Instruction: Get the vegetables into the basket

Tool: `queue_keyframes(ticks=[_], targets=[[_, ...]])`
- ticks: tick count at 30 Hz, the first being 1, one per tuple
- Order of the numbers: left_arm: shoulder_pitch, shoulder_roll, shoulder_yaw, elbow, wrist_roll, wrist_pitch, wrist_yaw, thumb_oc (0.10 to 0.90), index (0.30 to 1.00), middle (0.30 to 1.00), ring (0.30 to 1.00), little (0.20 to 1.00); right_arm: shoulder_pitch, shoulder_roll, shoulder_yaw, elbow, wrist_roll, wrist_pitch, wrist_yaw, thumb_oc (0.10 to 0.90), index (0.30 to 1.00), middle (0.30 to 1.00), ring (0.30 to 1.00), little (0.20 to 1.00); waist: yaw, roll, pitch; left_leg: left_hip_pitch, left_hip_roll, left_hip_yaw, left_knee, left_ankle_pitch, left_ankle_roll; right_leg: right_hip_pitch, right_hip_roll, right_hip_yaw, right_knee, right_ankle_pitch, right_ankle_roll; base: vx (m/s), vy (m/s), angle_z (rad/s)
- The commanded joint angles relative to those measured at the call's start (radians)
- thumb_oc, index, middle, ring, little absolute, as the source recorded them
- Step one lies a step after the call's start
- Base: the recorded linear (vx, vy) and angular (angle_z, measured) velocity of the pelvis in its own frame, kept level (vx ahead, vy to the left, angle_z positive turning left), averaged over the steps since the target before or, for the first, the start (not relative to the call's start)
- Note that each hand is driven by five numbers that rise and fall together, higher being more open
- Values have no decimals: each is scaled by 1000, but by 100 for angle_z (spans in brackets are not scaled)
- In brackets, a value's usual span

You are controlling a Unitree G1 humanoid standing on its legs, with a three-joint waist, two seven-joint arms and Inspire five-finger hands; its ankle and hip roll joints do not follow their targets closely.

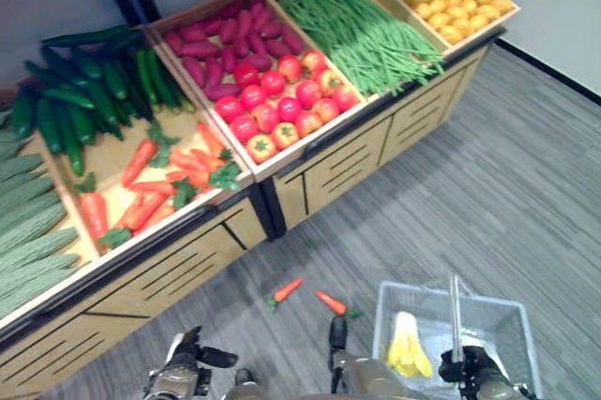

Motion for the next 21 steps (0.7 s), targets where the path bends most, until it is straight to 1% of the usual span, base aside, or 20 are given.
queue_keyframes(ticks=[1,2,3,4,6,7,9,10,11,12,13,14,15,16,19,20,21], targets=[[25,74,22,7,16,-4,26,900,1000,1000,1000,1000,18,-28,-16,2,2,-18,-17,400,300,300,300,300,10,-49,-33,-45,-37,-37,15,58,10,21,-111,90,169,-120,113,19,218,15],[27,75,24,17,24,-2,29,900,1000,1000,1000,1000,15,-16,-9,5,-3,-15,-16,400,300,300,300,300,13,-57,-34,-41,-47,-39,0,58,17,24,-122,89,170,-114,120,35,256,22],[30,79,34,28,29,-1,39,900,1000,1000,1000,1000,6,4,8,6,-14,-11,-16,400,300,300,300,300,24,-74,-34,-47,-61,-44,-4,53,28,23,-137,89,167,-101,132,91,256,30],[32,87,60,24,20,-7,71,900,1000,1000,1000,1000,6,21,19,12,-21,-13,-18,400,300,300,300,300,40,-88,-38,-46,-72,-46,-4,48,34,35,-146,88,149,-90,139,97,182,9],[25,103,110,-3,-23,-25,134,900,1000,1000,1000,1000,7,35,24,18,-25,-16,-26,400,300,300,300,300,53,-94,-42,-52,-79,-55,-4,48,34,44,-152,80,129,-81,144,67,49,8],[18,117,145,-21,-39,-43,197,900,1000,1000,1000,1000,12,45,26,17,-26,-20,-35,400,300,300,300,300,58,-99,-45,-57,-81,-59,-4,48,32,47,-154,76,120,-78,146,35,2,10],[8,146,246,-93,-80,-79,373,900,1000,1000,1000,1000,24,65,35,17,-29,-31,-62,400,300,300,300,300,72,-109,-51,-63,-84,-67,-4,47,28,54,-157,67,99,-71,150,37,-5,20],[13,157,308,-115,-114,-86,444,900,1000,1000,1000,1000,32,75,42,18,-32,-37,-70,400,300,300,300,300,77,-114,-54,-65,-85,-67,-4,46,26,58,-157,64,88,-67,153,40,-1,21],[21,164,360,-148,-162,-104,498,900,1000,1000,1000,1000,40,79,46,21,-34,-40,-75,400,300,300,300,300,80,-117,-56,-61,-86,-65,-4,40,25,65,-158,62,80,-66,156,21,2,14],[22,164,361,-149,-162,-104,498,900,1000,1000,1000,1000,39,79,46,21,-34,-40,-75,400,300,300,300,300,79,-118,-57,-64,-86,-65,-4,43,25,62,-159,62,78,-63,155,40,36,6],[94,175,458,-405,-207,-164,555,900,1000,1000,1000,1000,60,70,36,12,-52,-35,-70,400,300,300,300,300,84,-118,-70,-61,-89,-60,-4,38,22,75,-162,58,54,-54,163,29,49,1],[113,190,493,-514,-190,-173,571,900,1000,1000,1000,1000,60,64,30,7,-64,-31,-68,400,300,300,300,300,85,-116,-75,-60,-90,-59,-4,36,21,79,-163,58,44,-49,165,52,59,-5],[126,211,508,-593,-137,-174,594,900,1000,1000,1000,1000,65,64,28,4,-73,-32,-69,400,300,300,300,300,85,-114,-75,-53,-89,-58,-4,29,20,85,-162,58,38,-49,168,8,26,-3],[128,210,510,-598,-134,-171,595,900,1000,1000,1000,1000,65,64,28,4,-73,-32,-69,400,300,300,300,300,84,-116,-77,-57,-90,-58,-4,33,20,81,-163,59,37,-45,167,6,15,-4],[146,240,571,-767,-15,-152,653,900,1000,1000,1000,1000,74,64,16,5,-95,-38,-67,400,300,300,300,300,87,-118,-82,-60,-89,-57,-4,32,18,84,-161,59,24,-40,168,-7,-1,-3],[151,235,575,-779,-9,-144,654,900,1000,1000,1000,1000,74,65,17,5,-96,-38,-67,400,300,300,300,300,86,-118,-82,-60,-89,-57,-4,32,18,84,-161,60,22,-39,168,-16,-11,-5],[152,240,586,-825,18,-136,663,900,1000,1000,1000,1000,76,64,16,4,-100,-39,-67,400,300,300,300,300,86,-120,-82,-60,-88,-57,-4,33,17,84,-161,58,21,-37,169,-11,-11,-4]])
